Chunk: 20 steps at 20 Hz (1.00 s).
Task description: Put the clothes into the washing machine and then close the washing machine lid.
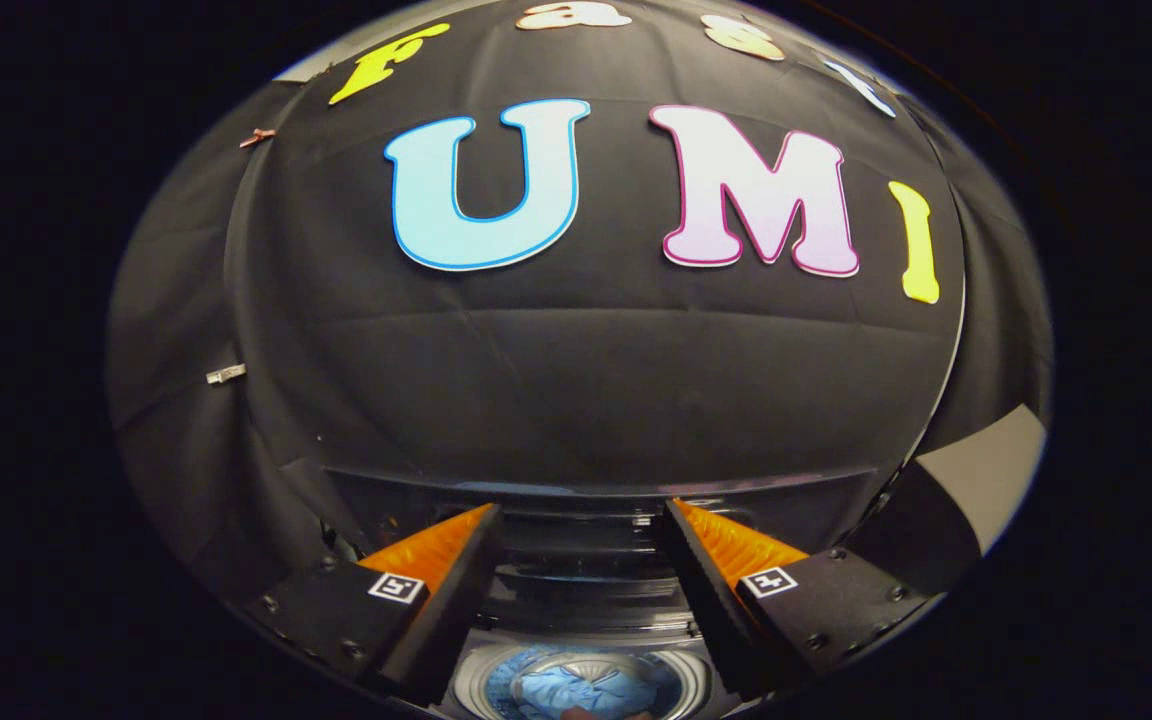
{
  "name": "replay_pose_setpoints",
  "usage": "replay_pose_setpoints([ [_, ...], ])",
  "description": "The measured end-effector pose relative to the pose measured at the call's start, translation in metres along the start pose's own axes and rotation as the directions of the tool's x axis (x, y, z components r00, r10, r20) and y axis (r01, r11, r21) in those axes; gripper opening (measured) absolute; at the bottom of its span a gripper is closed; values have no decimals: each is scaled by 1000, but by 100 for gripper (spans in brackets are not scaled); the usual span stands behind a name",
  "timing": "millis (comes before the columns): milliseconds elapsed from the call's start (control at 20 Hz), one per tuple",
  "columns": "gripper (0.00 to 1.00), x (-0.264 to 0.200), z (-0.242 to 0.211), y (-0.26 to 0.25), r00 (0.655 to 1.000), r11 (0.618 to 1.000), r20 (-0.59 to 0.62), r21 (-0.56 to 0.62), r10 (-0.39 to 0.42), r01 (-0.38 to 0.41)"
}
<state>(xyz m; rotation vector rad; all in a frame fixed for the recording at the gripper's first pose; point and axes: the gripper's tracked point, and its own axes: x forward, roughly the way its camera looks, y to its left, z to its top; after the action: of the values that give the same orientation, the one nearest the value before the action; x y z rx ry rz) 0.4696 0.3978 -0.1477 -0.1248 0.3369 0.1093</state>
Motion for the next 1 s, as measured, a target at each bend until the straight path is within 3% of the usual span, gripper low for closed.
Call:
replay_pose_setpoints([
  [250,100,5,-6,-5,999,999,-22,-8,-43,42],
  [700,100,-29,-16,-5,1000,1000,3,-27,7,-7],
  [900,94,-37,-41,-2,998,968,52,-249,-27,39],
  [950,95,-31,-108,4,993,987,-119,-156,26,-45],
  [1000,93,-38,-134,14,955,998,-293,-5,56,-60],
])
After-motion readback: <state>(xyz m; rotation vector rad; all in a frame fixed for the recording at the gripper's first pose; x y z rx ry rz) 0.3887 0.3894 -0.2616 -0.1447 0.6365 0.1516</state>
